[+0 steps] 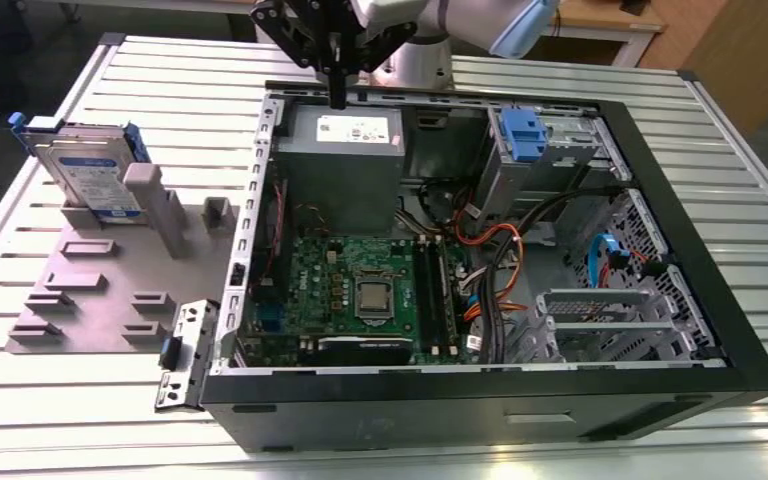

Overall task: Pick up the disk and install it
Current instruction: 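Reach for the disk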

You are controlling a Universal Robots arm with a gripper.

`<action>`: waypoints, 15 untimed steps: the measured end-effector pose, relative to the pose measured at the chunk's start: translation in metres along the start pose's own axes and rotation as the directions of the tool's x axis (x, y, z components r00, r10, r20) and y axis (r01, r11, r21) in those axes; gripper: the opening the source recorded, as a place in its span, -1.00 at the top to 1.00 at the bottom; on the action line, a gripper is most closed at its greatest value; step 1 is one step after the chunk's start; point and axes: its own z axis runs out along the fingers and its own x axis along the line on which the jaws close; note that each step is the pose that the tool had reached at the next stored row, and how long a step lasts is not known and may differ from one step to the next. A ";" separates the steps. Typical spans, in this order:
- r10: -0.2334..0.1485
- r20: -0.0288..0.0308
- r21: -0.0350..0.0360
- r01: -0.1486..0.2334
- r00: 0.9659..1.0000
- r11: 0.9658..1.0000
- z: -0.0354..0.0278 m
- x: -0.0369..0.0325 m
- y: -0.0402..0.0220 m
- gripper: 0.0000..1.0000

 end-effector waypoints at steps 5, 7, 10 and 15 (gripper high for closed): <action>0.000 0.000 0.000 0.000 1.000 1.000 -0.0003 0.0098 -0.0007 0.79; 0.000 0.000 0.000 0.000 1.000 1.000 -0.0004 0.0142 -0.0011 0.79; 0.000 0.000 0.000 0.000 1.000 1.000 -0.0005 0.0206 -0.0015 0.79; 0.000 0.000 0.000 0.000 1.000 1.000 -0.0009 0.0308 -0.0023 0.79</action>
